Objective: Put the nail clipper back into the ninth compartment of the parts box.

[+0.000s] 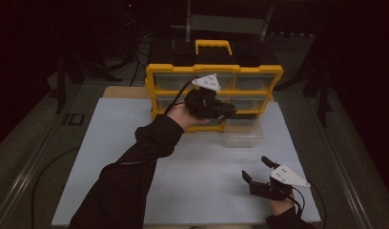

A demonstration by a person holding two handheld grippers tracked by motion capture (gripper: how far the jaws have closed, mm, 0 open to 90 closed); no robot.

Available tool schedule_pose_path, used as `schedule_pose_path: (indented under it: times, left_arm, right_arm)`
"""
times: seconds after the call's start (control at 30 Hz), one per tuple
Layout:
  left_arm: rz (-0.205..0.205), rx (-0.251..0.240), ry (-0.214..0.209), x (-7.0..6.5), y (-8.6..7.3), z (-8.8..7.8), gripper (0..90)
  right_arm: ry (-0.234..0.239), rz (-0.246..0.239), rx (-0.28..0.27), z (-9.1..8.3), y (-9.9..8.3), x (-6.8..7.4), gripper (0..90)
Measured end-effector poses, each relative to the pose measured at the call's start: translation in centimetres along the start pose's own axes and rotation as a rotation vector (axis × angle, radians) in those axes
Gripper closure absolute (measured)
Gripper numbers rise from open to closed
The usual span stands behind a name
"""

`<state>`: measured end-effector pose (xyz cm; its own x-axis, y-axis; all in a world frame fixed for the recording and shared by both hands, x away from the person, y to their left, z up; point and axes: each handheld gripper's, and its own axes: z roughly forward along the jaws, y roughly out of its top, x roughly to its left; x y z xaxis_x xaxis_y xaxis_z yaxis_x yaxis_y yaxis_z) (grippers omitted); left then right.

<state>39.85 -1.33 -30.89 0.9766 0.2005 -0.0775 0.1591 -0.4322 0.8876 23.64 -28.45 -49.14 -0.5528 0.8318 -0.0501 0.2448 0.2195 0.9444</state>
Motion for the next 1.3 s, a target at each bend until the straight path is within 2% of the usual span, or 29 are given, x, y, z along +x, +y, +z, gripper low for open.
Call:
schedule_pose_path:
  times: [0.2,0.27,0.37,0.57,0.8,1.0,1.3]
  left_arm:
    - [-0.011,-0.019,-0.006,0.7,1.1,0.7,79.8]
    - [-0.006,-0.010,0.004,0.9,1.4,1.1,79.8]
    - [-0.030,-0.002,0.006,1.6,1.8,1.8,79.7]
    - [-0.035,0.014,0.008,2.2,2.4,3.4,79.8]
    - [-0.034,0.040,0.002,2.7,2.5,5.1,79.7]
    - [-0.040,0.054,0.018,3.0,2.3,6.1,79.7]
    - [-0.056,0.114,0.001,3.7,1.6,7.9,79.7]
  right_arm:
    - [0.002,0.007,0.004,0.0,0.0,0.0,11.0]
    - [0.001,0.006,0.004,0.0,-0.1,0.0,11.0]
    - [0.002,0.006,0.005,0.1,-0.1,0.0,11.0]
    - [0.008,0.004,0.008,0.2,-0.1,0.1,11.0]
    - [0.009,0.006,0.004,0.1,-0.1,0.0,11.0]
    - [0.004,0.016,-0.006,0.0,0.0,-0.2,11.0]
    - [-0.001,0.017,-0.011,0.0,0.0,-0.3,11.0]
